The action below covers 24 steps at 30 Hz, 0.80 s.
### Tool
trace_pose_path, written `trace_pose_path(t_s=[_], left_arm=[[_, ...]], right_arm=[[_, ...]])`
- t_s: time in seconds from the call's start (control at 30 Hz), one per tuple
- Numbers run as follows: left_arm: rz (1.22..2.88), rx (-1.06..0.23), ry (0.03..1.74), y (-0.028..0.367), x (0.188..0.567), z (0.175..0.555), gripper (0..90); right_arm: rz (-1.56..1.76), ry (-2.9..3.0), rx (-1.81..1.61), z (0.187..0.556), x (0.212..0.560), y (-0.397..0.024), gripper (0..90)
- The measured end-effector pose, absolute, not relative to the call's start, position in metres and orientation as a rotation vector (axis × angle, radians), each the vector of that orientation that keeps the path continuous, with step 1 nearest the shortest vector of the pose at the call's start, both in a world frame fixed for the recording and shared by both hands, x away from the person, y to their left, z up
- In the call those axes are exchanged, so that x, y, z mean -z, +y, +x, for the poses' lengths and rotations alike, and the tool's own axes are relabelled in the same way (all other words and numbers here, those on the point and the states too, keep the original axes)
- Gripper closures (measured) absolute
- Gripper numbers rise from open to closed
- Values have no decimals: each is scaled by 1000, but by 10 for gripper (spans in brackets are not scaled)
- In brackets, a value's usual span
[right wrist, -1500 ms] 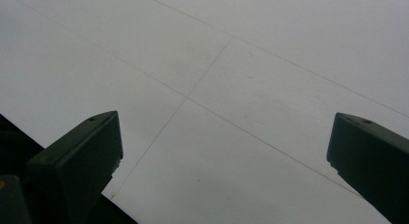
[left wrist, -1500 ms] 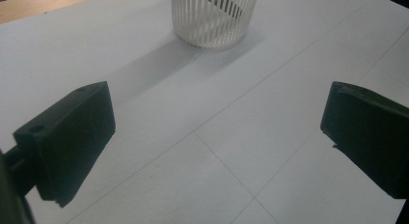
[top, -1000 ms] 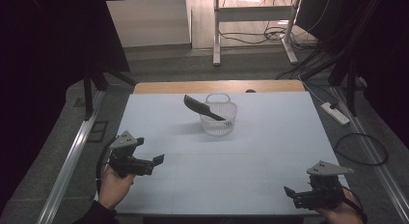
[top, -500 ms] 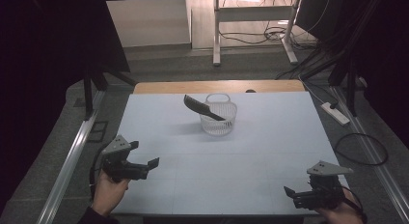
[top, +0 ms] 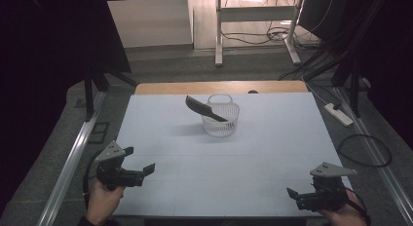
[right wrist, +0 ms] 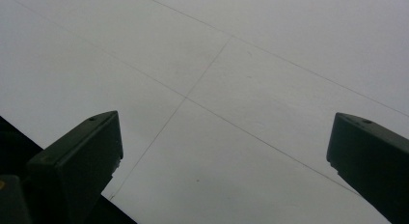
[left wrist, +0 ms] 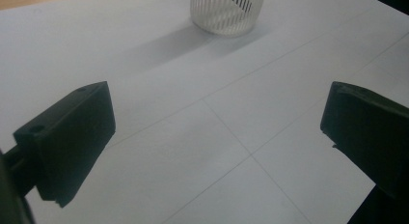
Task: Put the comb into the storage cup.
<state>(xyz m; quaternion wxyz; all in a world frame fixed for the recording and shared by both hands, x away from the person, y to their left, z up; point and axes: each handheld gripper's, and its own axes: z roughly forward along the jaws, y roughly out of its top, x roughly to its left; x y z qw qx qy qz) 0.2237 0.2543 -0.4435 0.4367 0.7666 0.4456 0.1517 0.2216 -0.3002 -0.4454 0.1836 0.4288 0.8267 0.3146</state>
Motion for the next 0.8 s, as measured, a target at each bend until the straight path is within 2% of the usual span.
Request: trace_pose_path(t_s=[0.8], left_arm=[[1895, -389, 1175, 274, 450, 192, 0]], right_arm=[[1215, 2331, -888, 222, 445, -301, 0]])
